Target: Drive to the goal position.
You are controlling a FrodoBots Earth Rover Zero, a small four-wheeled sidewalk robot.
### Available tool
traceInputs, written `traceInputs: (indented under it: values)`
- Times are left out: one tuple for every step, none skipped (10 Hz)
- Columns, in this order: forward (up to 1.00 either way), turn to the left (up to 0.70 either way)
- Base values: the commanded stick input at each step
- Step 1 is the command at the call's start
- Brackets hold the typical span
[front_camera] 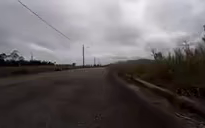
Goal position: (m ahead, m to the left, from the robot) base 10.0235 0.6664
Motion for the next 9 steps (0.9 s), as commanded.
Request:
traceInputs:
  values:
    - [0.70, 0.00]
    - [0.70, 0.00]
    - [0.70, 0.00]
    - [0.70, 0.00]
    - [0.70, 0.00]
    - [0.70, 0.00]
    - [0.70, 0.00]
    - [0.70, 0.00]
    - [0.70, 0.00]
